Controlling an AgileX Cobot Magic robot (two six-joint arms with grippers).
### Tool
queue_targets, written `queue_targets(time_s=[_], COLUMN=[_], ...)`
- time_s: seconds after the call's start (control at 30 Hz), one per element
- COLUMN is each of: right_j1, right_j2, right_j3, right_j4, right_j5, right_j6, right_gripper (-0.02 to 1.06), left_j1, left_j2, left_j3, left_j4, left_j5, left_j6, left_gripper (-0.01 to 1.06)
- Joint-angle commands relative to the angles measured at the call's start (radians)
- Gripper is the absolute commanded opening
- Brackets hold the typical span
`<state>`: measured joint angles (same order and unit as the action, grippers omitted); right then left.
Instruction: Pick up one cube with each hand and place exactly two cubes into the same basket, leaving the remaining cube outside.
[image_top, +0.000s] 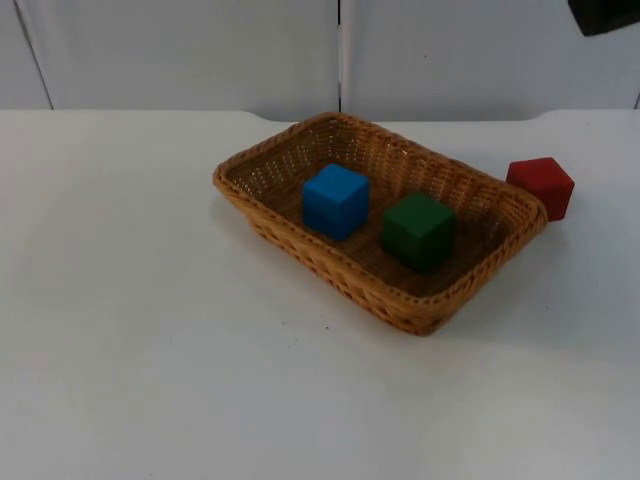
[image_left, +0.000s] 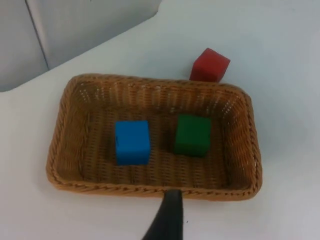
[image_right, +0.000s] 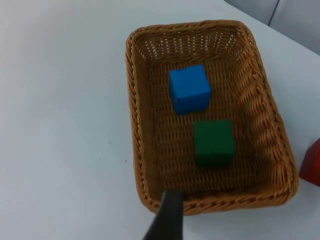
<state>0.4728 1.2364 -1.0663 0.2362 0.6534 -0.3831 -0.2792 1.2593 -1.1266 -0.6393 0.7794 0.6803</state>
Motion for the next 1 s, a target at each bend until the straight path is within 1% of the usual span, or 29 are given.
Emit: queue_targets(time_s=[0.0, 0.17, 0.2, 0.3, 0.37, 0.53, 0.7, 0.97], right_j1=[-0.003, -0.003, -0.003, -0.003, -0.003, -0.003, -0.003, -0.003], right_j2=[-0.042, -0.138, -0.138, -0.191, -0.21, -0.298, -0.375, -0.488], right_j3=[0.025, 0.078, 0.078, 0.092, 0.097, 0.116, 0.154, 0.225], right_j4=[0.006, 0.006, 0.006, 0.006, 0.006, 0.01, 0.01, 0.01], right_j5=[-0.017, -0.021, -0.021, -0.019, -0.014, 0.015, 0.009, 0.009], right_j6=[0.005, 0.005, 0.005, 0.009, 0.009, 0.016, 0.027, 0.027], right_gripper=[0.73, 0.73, 0.73, 0.73, 0.73, 0.73, 0.73, 0.73], left_j1=[0.001, 0.001, 0.001, 0.001, 0.001, 0.001, 0.001, 0.001], left_j2=[-0.045, -0.153, -0.153, -0.216, -0.238, -0.342, -0.423, -0.536], left_j3=[0.039, 0.136, 0.136, 0.193, 0.214, 0.311, 0.358, 0.363], left_j4=[0.001, 0.001, 0.001, 0.001, 0.003, 0.003, 0.01, 0.022], left_j5=[-0.027, -0.053, -0.053, -0.067, -0.074, -0.101, -0.103, -0.083], left_j6=[0.002, 0.002, 0.002, 0.0, 0.0, -0.007, -0.039, -0.079], left_gripper=[0.78, 0.78, 0.78, 0.78, 0.78, 0.78, 0.78, 0.78])
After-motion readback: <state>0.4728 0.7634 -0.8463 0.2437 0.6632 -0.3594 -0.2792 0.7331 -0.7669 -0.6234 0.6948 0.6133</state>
